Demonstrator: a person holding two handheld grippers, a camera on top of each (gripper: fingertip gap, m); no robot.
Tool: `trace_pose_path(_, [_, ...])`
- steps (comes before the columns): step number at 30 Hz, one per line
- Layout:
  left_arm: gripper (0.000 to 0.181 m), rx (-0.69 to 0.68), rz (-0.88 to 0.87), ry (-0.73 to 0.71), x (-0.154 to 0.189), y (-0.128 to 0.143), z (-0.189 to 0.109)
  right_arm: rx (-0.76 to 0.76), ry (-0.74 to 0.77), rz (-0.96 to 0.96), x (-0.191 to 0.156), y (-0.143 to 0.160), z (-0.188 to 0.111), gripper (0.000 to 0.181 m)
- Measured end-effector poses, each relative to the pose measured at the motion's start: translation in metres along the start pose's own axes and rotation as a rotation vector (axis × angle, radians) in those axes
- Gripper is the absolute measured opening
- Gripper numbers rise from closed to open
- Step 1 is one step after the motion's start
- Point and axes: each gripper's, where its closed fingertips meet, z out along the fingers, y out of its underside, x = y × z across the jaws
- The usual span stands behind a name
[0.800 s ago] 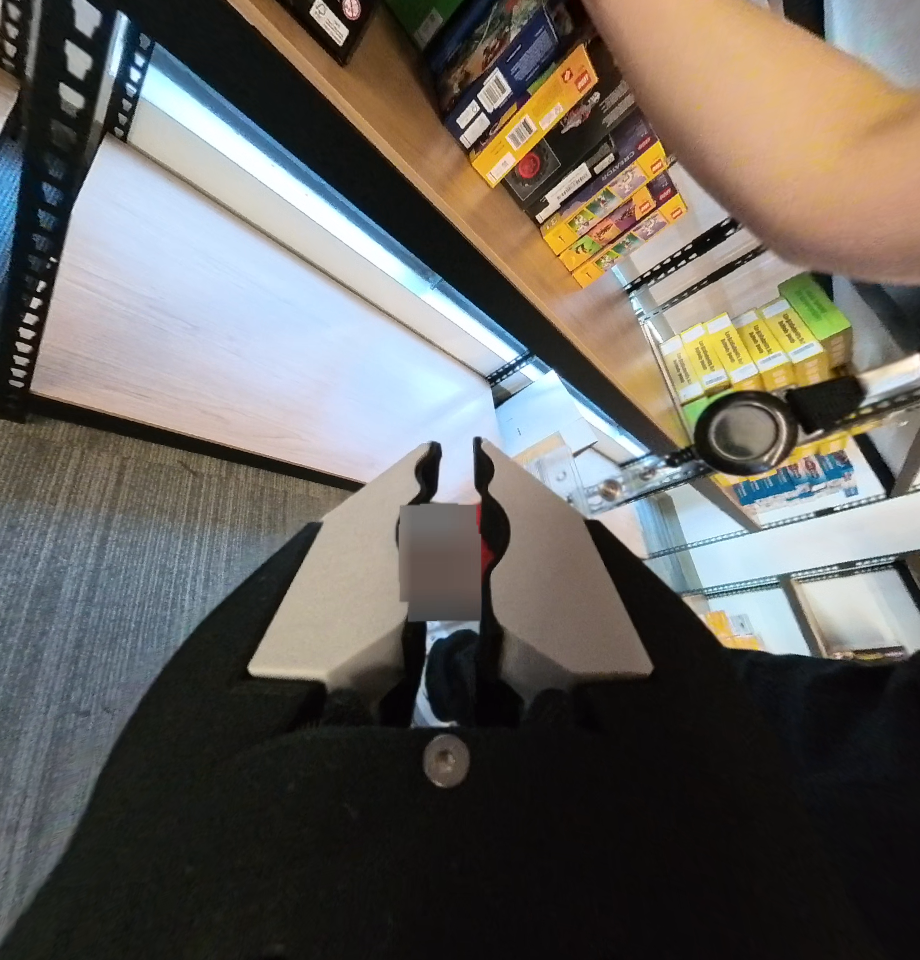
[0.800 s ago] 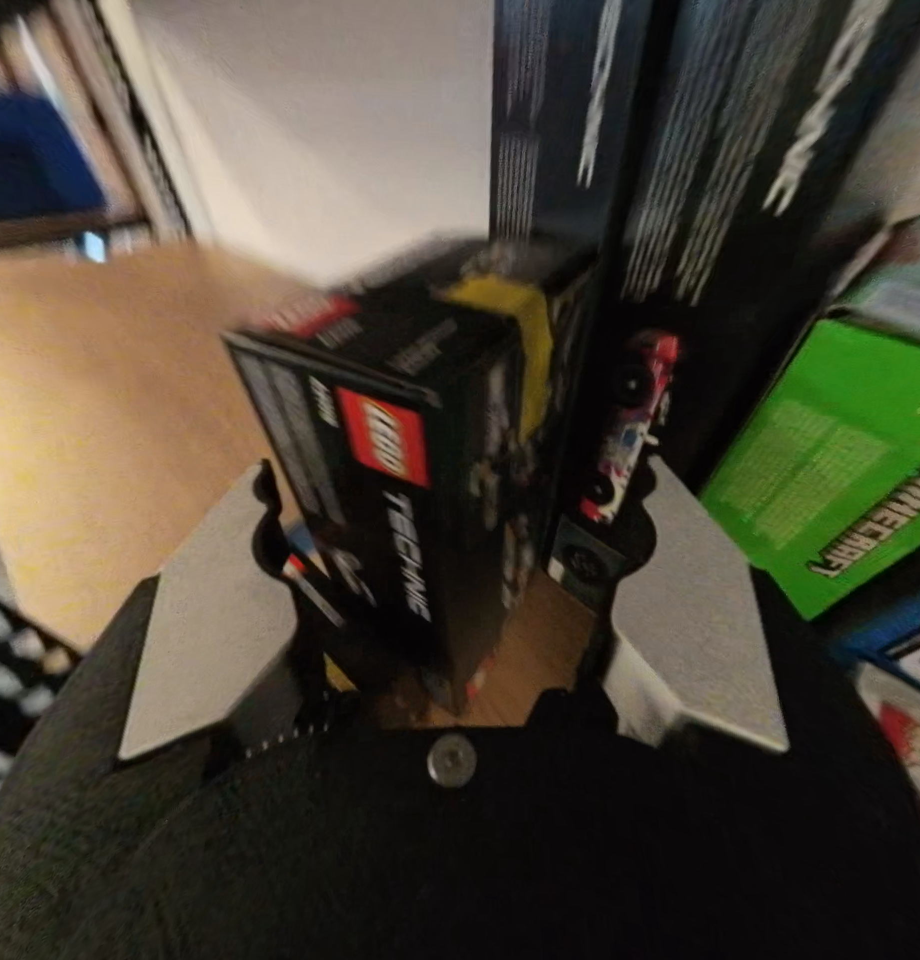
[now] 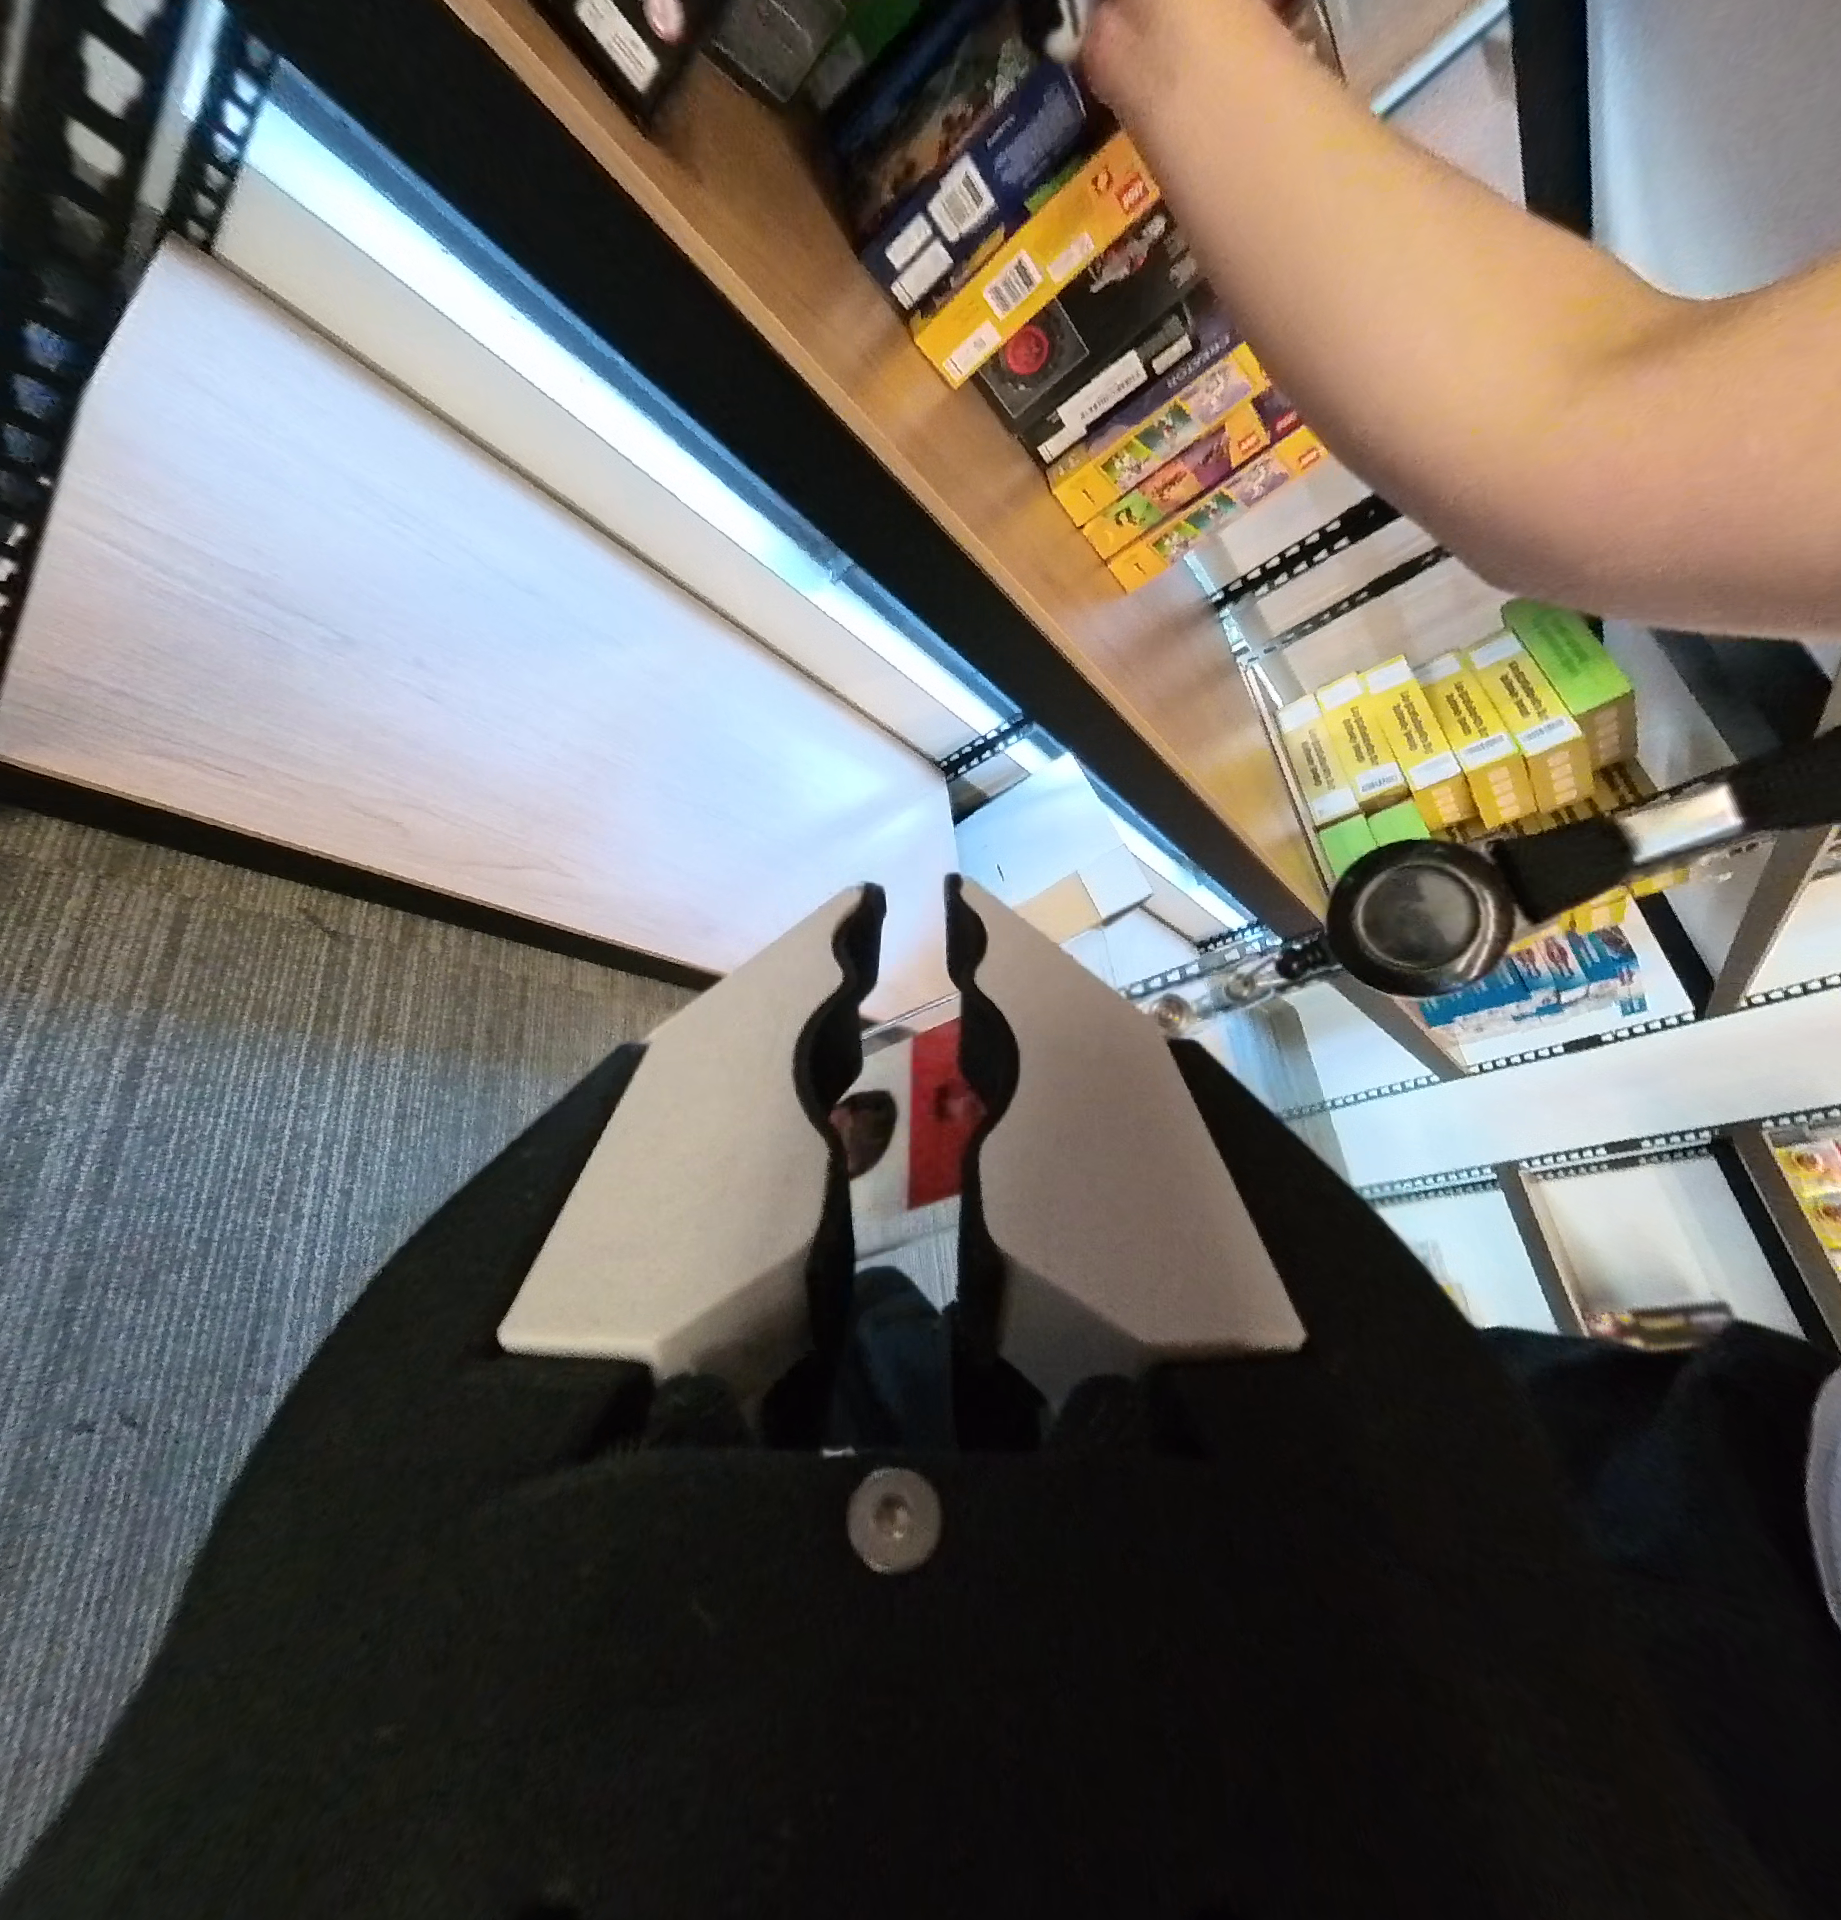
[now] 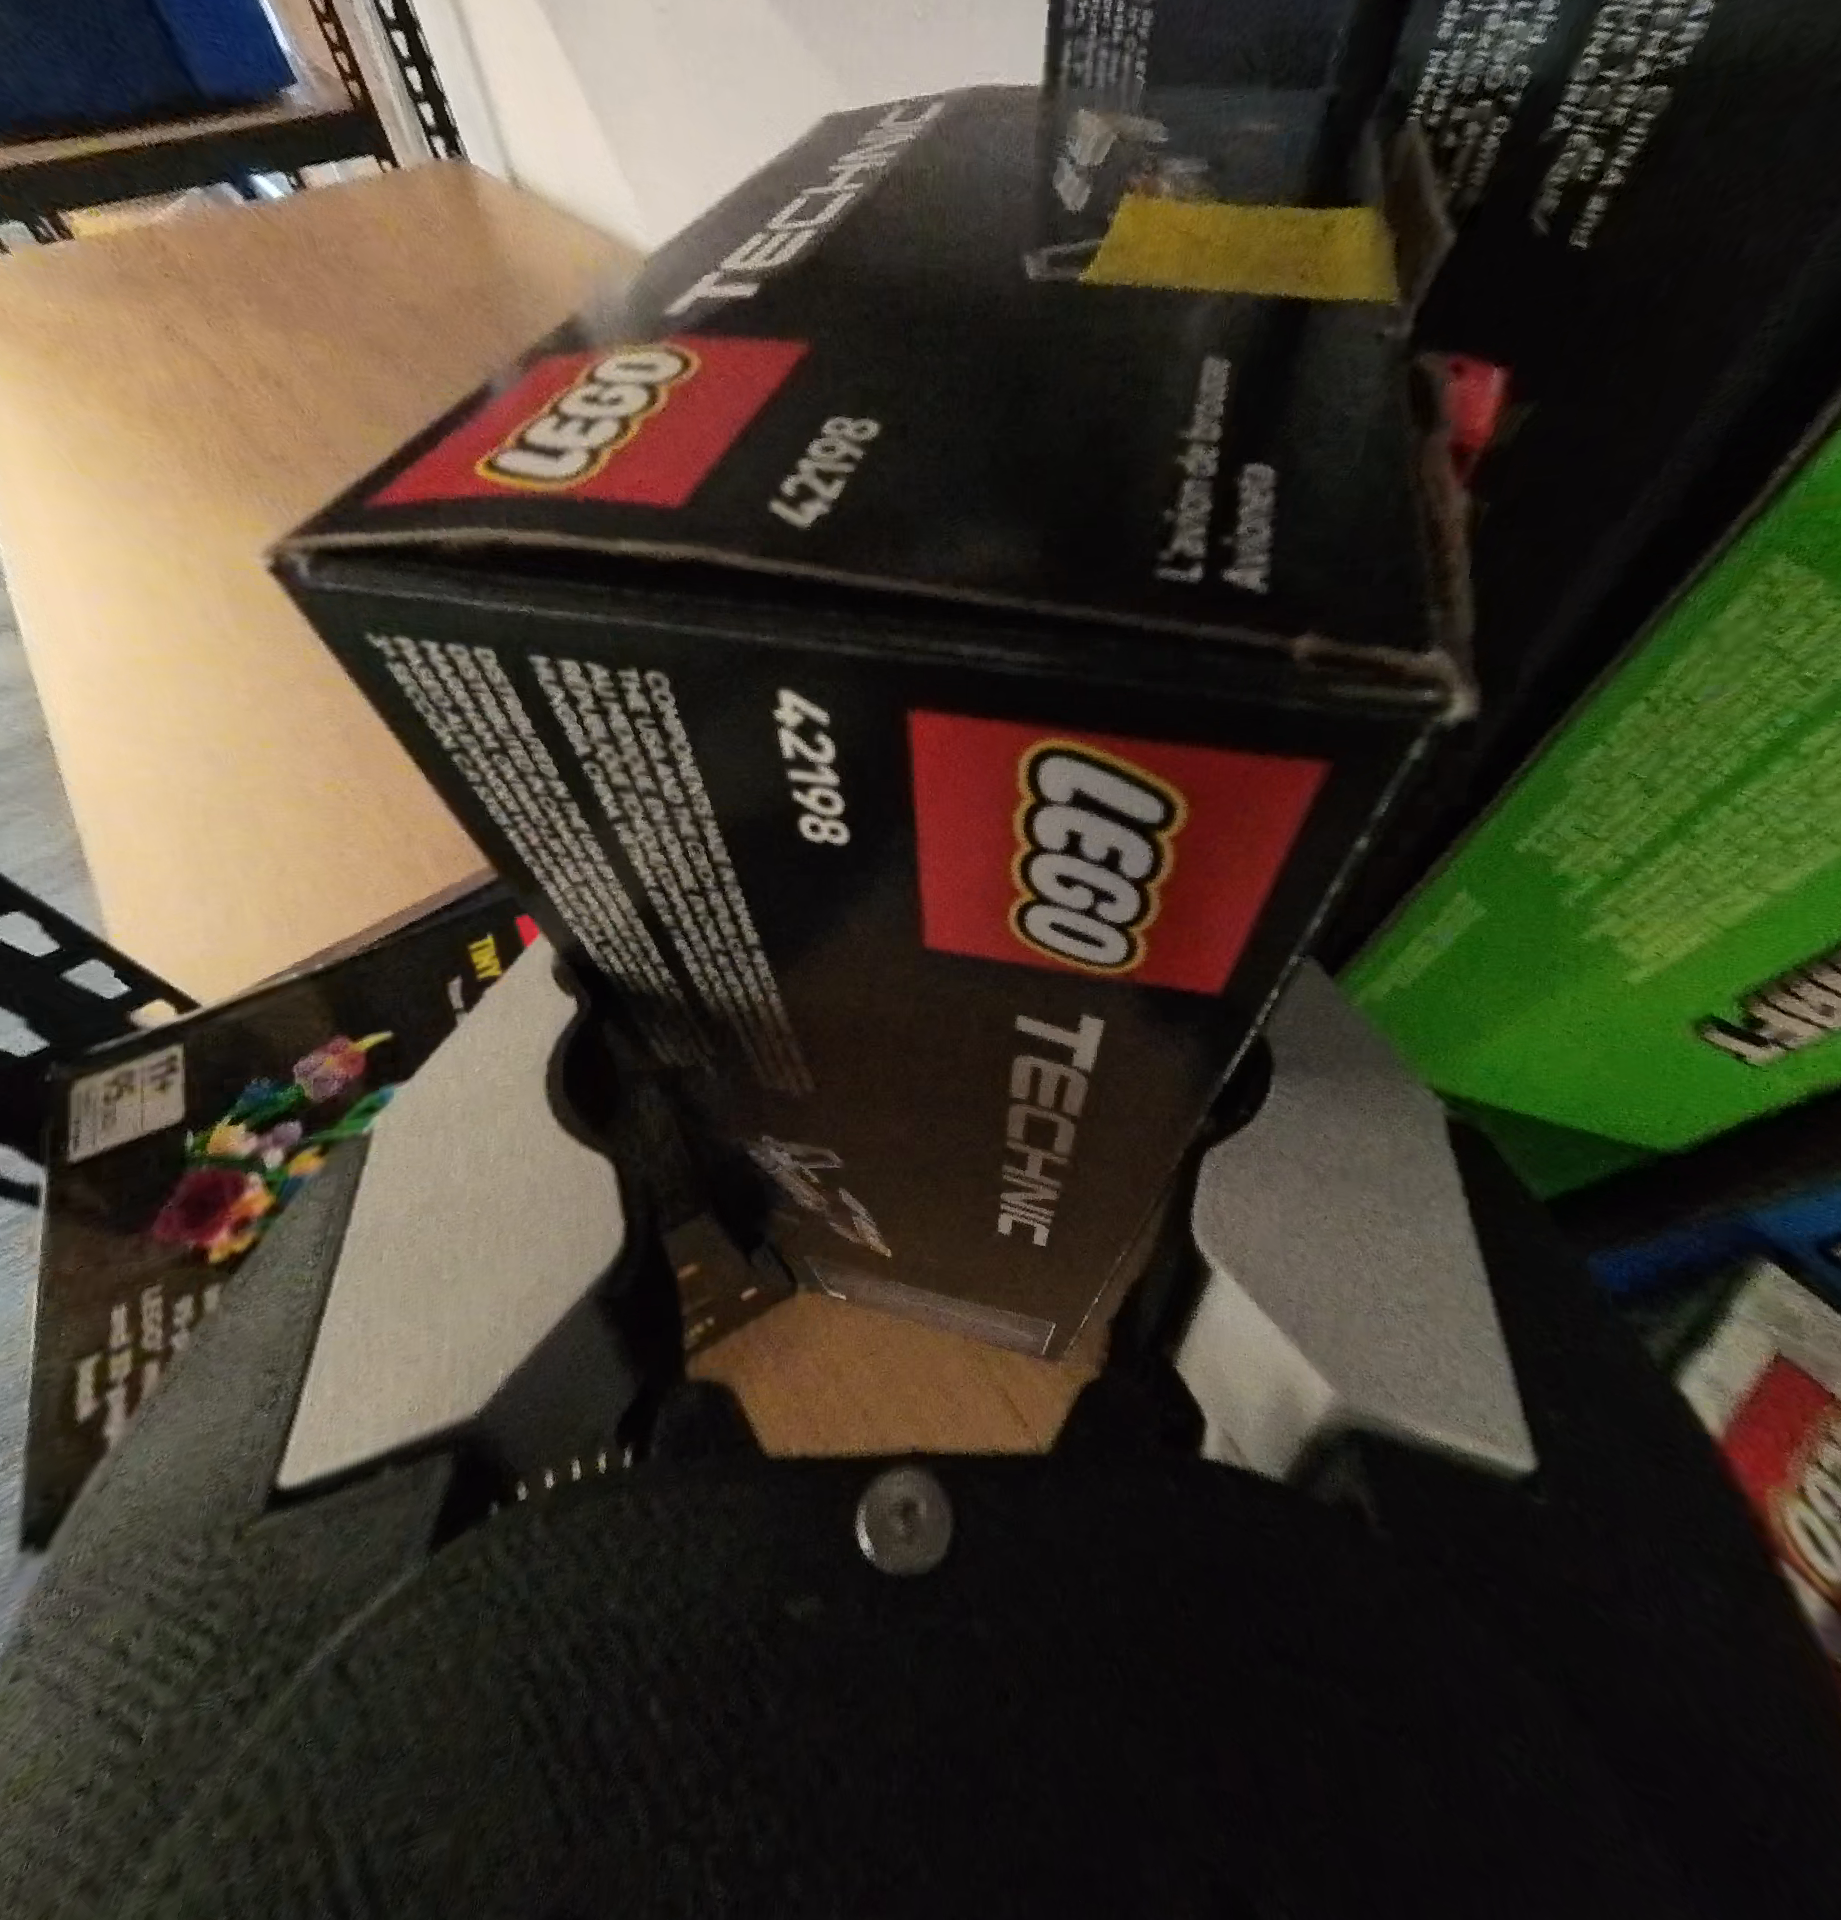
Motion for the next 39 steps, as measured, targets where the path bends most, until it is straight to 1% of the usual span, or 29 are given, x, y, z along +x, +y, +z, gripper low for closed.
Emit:
trace_pose_path(2, [0.01, -0.016, 0.004, 0.012, 0.005, 0.001, 0.007, 0.01, 0.02, 0.018, 0.005, 0.004, -0.011, 0.115])
trace_pose_path(3, [0.01, -0.019, 0.006, 0.019, 0.007, 0.001, 0.011, 0.013, 0.034, 0.049, 0.008, 0.007, -0.016, 0.12])
trace_pose_path(4, [0.01, -0.022, 0.009, 0.026, 0.01, 0.0, 0.015, 0.019, 0.05, 0.063, 0.01, 0.009, -0.022, 0.116])
trace_pose_path(9, [0.01, -0.044, 0.033, 0.051, 0.022, -0.002, 0.03, 0.03, 0.17, 0.097, 0.015, 0.021, -0.05, 0.116])
trace_pose_path(11, [0.01, -0.054, 0.038, 0.058, 0.025, -0.001, 0.035, 0.043, 0.227, 0.109, 0.013, 0.025, -0.062, 0.116])
trace_pose_path(14, [0.01, -0.058, 0.045, 0.078, 0.034, -0.001, 0.041, 0.046, 0.26, 0.132, 0.002, 0.032, -0.08, 0.116])
trace_pose_path(17, [0.01, -0.072, 0.064, 0.084, 0.041, -0.001, 0.047, 0.053, 0.232, 0.115, -0.018, 0.04, -0.099, 0.115])
trace_pose_path(20, [0.01, -0.087, 0.077, 0.091, 0.046, -0.001, 0.053, 0.051, 0.172, 0.099, -0.036, 0.05, -0.123, 0.115])
trace_pose_path(23, [0.01, -0.106, 0.086, 0.09, 0.05, 0.003, 0.06, 0.042, 0.046, 0.043, -0.052, 0.063, -0.155, 0.115])
trace_pose_path(25, [0.01, -0.122, 0.086, 0.1, 0.055, 0.007, 0.068, 0.028, -0.029, 0.018, -0.056, 0.075, -0.182, 0.116])
trace_pose_path(27, [0.01, -0.144, 0.094, 0.11, 0.062, 0.011, 0.078, 0.003, -0.082, 0.002, -0.05, 0.09, -0.215, 0.116])
trace_pose_path(31, [0.01, -0.18, 0.122, 0.132, 0.084, 0.018, 0.107, -0.032, -0.145, -0.006, -0.017, 0.123, -0.295, 0.115])
trace_pose_path(35, [0.009, -0.234, 0.172, 0.16, 0.113, 0.033, 0.144, -0.032, -0.139, 0.0, 0.037, 0.161, -0.388, 0.116])
trace_pose_path(37, [0.009, -0.263, 0.183, 0.175, 0.126, 0.044, 0.166, -0.053, -0.09, 0.042, 0.075, 0.179, -0.434, 0.115])
trace_pose_path(39, [0.009, -0.291, 0.186, 0.199, 0.141, 0.056, 0.188, -0.059, -0.008, 0.094, 0.124, 0.196, -0.476, 0.115])
